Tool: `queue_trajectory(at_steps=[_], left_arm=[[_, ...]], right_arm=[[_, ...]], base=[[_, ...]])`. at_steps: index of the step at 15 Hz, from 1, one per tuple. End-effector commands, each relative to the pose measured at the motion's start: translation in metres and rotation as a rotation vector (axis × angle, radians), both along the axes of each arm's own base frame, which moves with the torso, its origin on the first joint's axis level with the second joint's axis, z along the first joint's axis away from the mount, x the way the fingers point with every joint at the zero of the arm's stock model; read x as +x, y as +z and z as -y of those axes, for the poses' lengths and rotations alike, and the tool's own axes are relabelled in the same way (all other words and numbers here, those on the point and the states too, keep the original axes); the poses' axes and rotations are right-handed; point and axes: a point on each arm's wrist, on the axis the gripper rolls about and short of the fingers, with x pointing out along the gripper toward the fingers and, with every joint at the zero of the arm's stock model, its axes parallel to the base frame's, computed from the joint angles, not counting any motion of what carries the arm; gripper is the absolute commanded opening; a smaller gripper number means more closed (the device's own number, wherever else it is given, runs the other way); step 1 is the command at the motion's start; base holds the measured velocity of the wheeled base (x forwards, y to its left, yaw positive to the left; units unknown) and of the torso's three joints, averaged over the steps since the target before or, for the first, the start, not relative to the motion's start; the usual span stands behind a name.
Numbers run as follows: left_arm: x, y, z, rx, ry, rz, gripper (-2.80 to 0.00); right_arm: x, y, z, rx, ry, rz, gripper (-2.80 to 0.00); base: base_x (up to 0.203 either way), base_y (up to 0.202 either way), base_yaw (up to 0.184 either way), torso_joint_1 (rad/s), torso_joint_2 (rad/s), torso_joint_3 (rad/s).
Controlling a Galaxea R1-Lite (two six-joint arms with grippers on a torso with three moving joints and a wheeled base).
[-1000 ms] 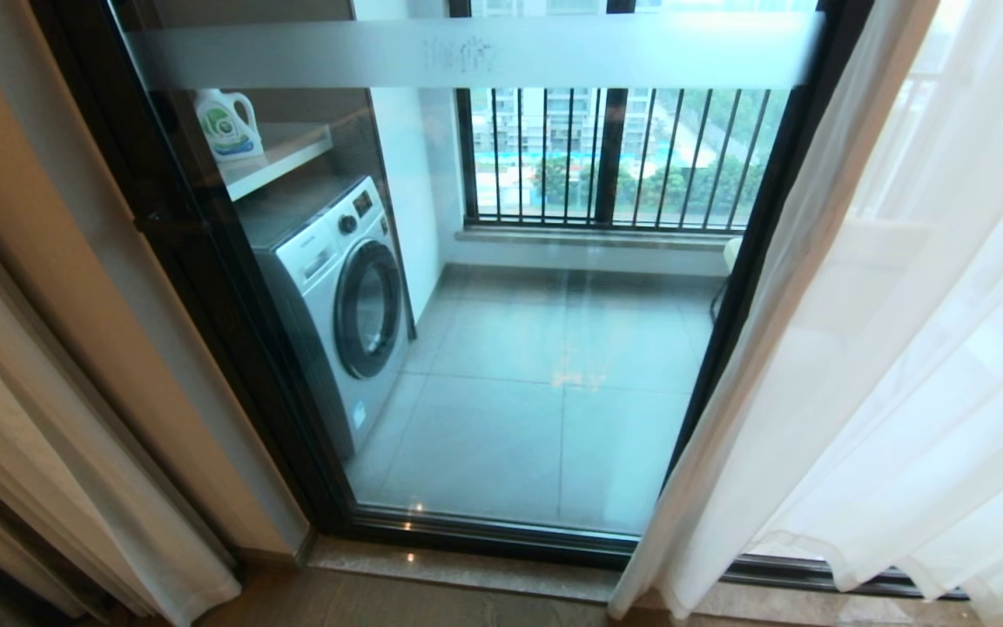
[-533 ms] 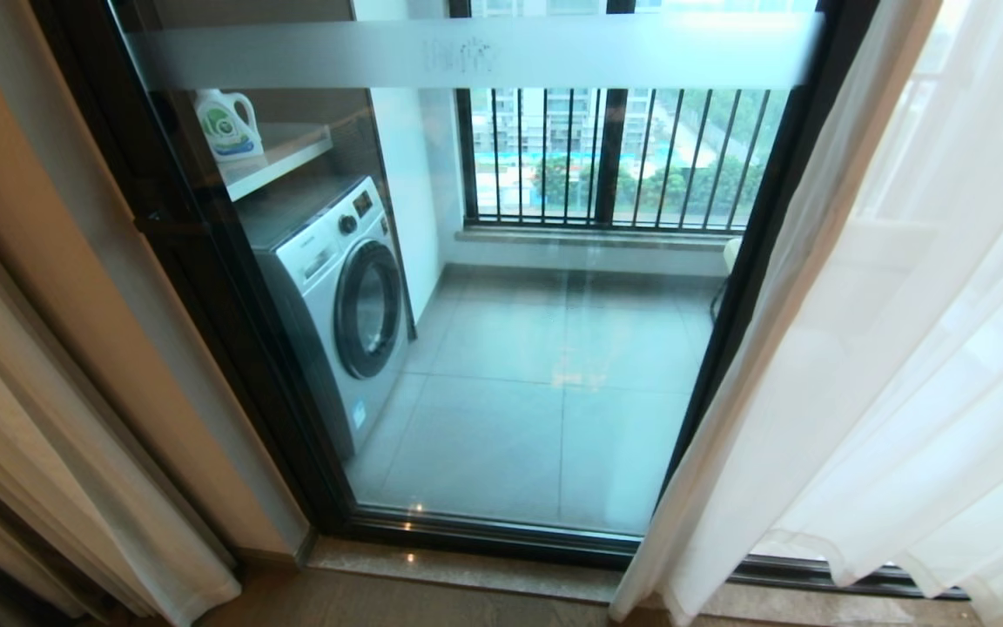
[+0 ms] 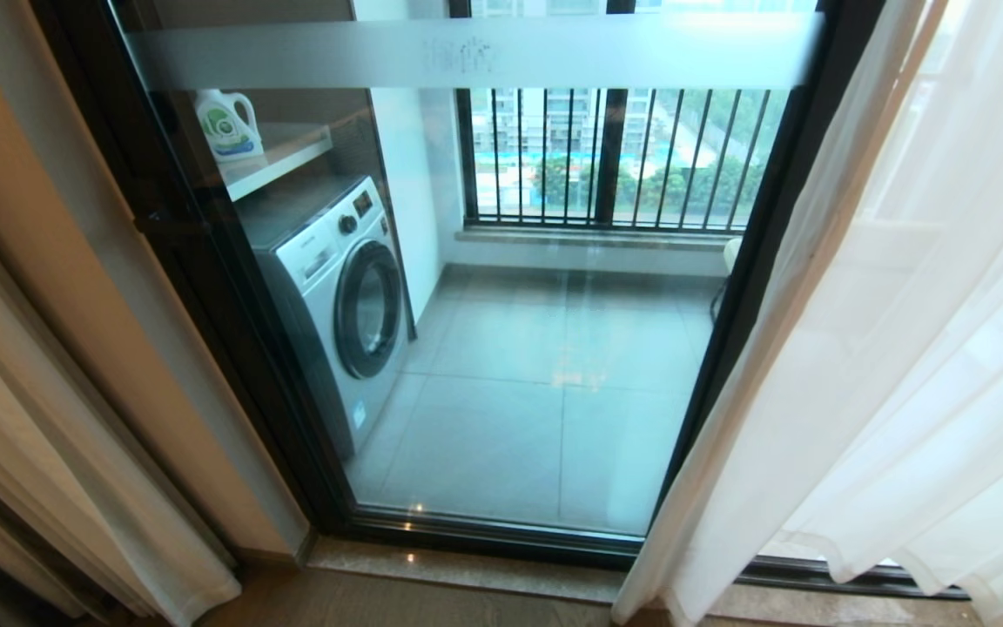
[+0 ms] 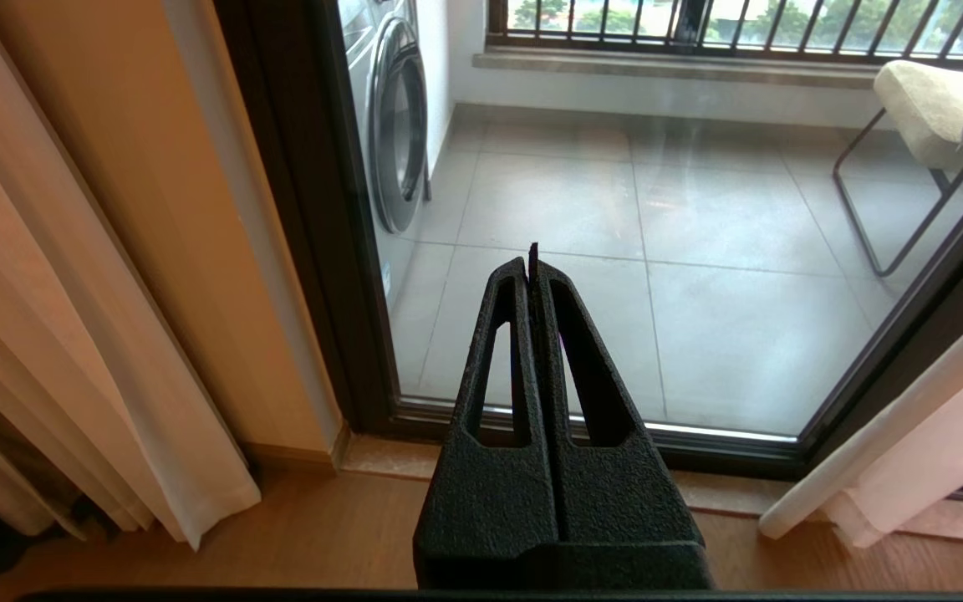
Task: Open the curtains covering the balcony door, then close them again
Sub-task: Close the inner curtains on both sides
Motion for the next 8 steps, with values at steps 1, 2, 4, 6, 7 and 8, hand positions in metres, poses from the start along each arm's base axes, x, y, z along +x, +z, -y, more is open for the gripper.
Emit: queue_trajectory(at_steps=[1,2,4,6,7,8], left_arm=[[0.0000,0.0000,0.0000,0.000,0.000,0.001,-2.80],[0.0000,0.0000,0.0000,-0.001,-0.001,0.001,-2.80],[0.0000,0.0000,0.0000,0.000,0.001,0.001,-2.80],[0.0000,0.0002,0.0000,-0.002,0.001,0.002,-2.80],[0.0000,0.0002,0.0000,-0.002,-0.001,0.002,-2.80],[0.0000,0.0002,0.0000,-0.002,-0.001,0.002,-2.80]], right_arm=[[0.0001,0.0001,0.0000,-0.001,0.001,0.000,-2.80],[0.0001,0.0001,0.0000,-0.001,0.001,0.000,-2.80],[0.0001,0.0001,0.0000,-0.001,0.001,0.000,-2.80],[0.0001,0.0001,0.0000,0.000,0.001,0.000,-2.80],[0.0001,0.0001,0.0000,0.001,0.001,0.000,-2.80],[0.0001,0.0001,0.0000,0.002,0.001,0.000,-2.80]], base=[[0.000,0.000,0.000,0.000,0.00,0.000],[0.000,0.000,0.000,0.000,0.00,0.000],[0.000,0.000,0.000,0.000,0.00,0.000],[0.000,0.000,0.000,0.000,0.00,0.000],[0.000,0.000,0.000,0.000,0.00,0.000],[0.000,0.000,0.000,0.000,0.00,0.000]])
